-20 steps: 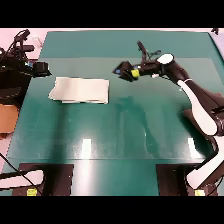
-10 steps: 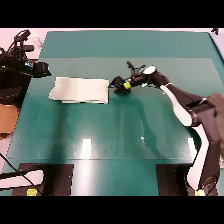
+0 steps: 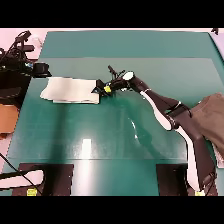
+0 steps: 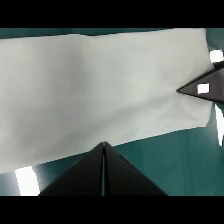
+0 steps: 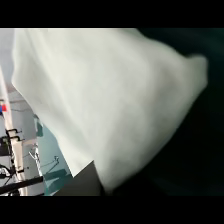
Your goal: Fold the shirts.
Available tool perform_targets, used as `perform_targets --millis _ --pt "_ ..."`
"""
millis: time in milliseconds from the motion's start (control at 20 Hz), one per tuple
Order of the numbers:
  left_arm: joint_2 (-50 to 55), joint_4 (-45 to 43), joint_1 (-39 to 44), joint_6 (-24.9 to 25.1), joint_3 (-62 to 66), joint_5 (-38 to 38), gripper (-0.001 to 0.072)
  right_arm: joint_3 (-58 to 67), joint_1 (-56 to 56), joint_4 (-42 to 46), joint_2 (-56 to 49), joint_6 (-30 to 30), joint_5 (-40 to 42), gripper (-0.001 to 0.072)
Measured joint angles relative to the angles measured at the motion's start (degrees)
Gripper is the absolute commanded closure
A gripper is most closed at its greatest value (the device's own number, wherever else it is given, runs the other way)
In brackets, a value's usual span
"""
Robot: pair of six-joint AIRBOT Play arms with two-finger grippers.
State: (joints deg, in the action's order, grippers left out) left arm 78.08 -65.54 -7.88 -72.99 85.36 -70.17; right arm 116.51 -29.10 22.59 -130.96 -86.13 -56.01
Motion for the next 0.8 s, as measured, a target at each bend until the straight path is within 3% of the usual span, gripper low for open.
perform_targets --millis 250,500,600,800 --pt "0.0 0.0 0.0 -0.2 0.0 -1.7 0.0685 0.7 0.7 -4.9 4.3 1.2 3.3 0.0702" --pt "-0.1 0.2 0.0 -1.4 0.0 -3.8 0.0685 0.9 9.0 -5.8 16.7 -0.8 8.5 0.0703" --pt "-0.2 0.7 0.0 -1.7 0.0 -4.9 0.0685 0.9 14.4 -3.8 22.4 -4.1 10.6 0.0703" --pt "-0.2 1.5 0.0 -2.7 0.0 -6.8 0.0685 0.9 27.4 9.5 33.4 -17.7 8.7 0.0703"
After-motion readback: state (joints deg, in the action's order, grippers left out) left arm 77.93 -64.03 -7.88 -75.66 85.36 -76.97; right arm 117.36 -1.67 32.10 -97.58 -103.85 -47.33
